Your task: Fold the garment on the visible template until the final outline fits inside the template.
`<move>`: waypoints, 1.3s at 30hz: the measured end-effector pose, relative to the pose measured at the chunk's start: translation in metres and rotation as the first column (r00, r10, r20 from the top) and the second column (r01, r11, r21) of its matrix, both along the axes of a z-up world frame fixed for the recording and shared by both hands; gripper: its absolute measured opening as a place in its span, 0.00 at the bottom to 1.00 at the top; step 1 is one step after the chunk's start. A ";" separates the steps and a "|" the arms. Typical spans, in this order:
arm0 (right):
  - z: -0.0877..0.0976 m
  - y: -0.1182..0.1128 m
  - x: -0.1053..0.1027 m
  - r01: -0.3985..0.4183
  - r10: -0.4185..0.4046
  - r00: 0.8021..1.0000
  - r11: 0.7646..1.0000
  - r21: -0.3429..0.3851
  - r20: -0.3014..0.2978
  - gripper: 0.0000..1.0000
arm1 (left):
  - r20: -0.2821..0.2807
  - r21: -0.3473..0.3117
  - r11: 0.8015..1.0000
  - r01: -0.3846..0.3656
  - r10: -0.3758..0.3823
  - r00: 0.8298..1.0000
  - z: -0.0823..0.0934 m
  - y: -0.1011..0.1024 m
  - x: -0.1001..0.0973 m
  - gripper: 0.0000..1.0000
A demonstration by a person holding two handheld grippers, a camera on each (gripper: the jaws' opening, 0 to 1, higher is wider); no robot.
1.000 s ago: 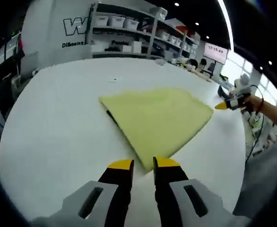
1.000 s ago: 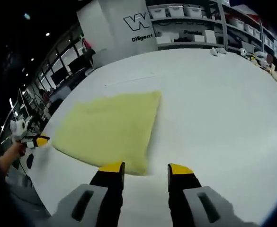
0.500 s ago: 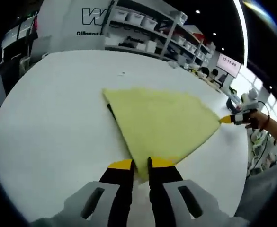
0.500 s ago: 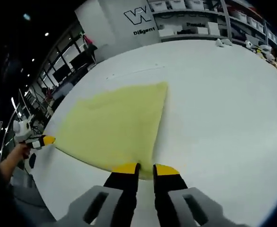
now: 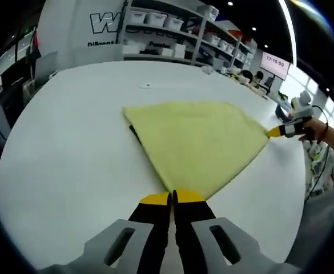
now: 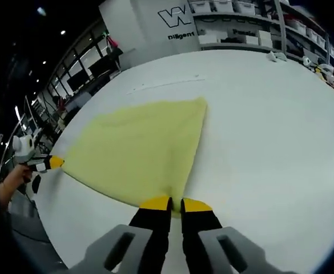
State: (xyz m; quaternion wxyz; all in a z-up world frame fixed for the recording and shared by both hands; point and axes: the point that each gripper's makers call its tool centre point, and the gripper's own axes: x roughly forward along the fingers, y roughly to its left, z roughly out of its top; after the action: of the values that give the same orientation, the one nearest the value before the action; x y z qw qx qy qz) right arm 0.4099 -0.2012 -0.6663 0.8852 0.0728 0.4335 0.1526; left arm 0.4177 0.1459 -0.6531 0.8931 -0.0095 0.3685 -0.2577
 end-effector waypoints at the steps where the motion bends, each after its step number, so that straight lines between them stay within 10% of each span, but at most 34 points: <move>1: 0.000 0.001 -0.001 -0.002 0.002 1.000 1.000 0.006 -0.002 0.00 | -0.001 0.000 1.000 -0.010 0.010 1.000 0.001 0.003 -0.002 0.00; 39: -0.002 0.041 -0.049 -0.093 0.094 0.996 0.994 0.051 -0.007 0.00 | -0.041 -0.046 0.994 -0.101 0.099 0.994 -0.006 0.044 -0.051 0.00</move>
State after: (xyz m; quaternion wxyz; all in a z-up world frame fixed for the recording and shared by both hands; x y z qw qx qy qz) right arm 0.3607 -0.1602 -0.6688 0.8729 0.0754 0.4365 0.2045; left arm 0.3669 0.1903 -0.6590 0.8972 -0.0542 0.3784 -0.2212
